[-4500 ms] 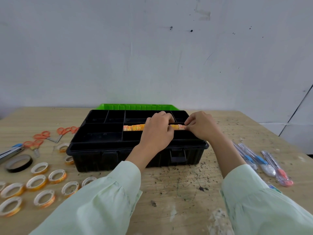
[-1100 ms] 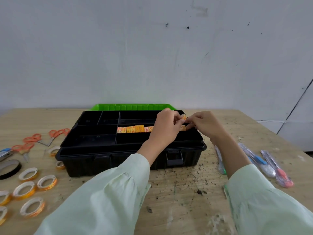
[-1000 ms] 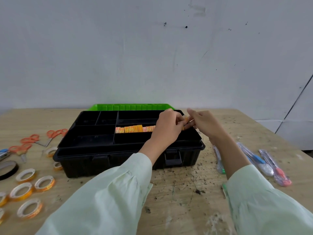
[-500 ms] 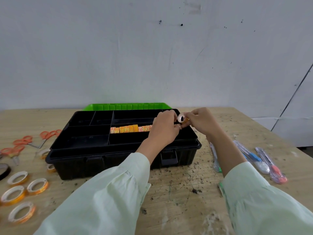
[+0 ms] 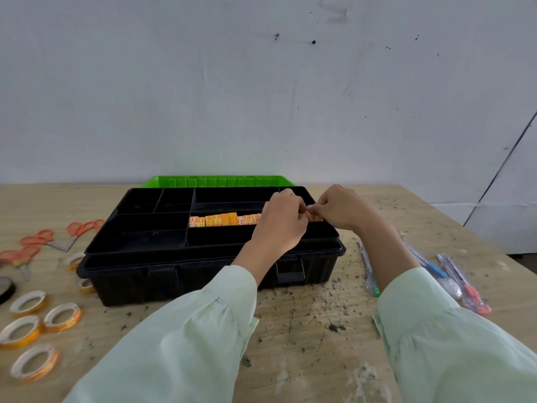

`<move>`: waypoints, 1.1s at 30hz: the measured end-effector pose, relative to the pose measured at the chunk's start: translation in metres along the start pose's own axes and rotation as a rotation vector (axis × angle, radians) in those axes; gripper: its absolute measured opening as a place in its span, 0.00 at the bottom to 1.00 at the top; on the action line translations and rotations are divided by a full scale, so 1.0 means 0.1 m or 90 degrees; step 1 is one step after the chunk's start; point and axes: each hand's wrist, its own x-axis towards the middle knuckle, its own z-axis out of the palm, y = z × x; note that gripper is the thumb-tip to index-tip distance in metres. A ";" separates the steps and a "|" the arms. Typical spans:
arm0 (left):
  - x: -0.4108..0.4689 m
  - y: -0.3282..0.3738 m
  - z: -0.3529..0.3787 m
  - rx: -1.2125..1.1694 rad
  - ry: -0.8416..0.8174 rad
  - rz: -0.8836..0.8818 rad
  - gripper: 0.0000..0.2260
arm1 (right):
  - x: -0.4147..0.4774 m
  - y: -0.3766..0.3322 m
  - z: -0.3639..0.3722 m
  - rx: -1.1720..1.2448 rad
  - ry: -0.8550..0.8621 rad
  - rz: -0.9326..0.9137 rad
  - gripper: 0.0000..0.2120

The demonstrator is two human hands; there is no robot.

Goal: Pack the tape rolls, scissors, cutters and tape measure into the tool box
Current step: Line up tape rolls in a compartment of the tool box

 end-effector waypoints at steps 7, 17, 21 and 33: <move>-0.02 -0.01 0.00 -0.006 0.015 0.006 0.08 | 0.03 0.09 0.07 0.066 0.101 -0.018 0.12; -0.02 -0.01 0.00 -0.006 0.011 0.011 0.09 | 0.07 0.18 0.03 0.067 0.080 -0.015 0.11; -0.01 -0.01 0.01 0.006 0.007 0.011 0.10 | 0.11 0.20 0.05 0.060 0.080 -0.023 0.09; -0.03 0.00 -0.01 0.033 0.007 0.023 0.11 | 0.05 0.25 0.04 0.117 0.055 -0.060 0.05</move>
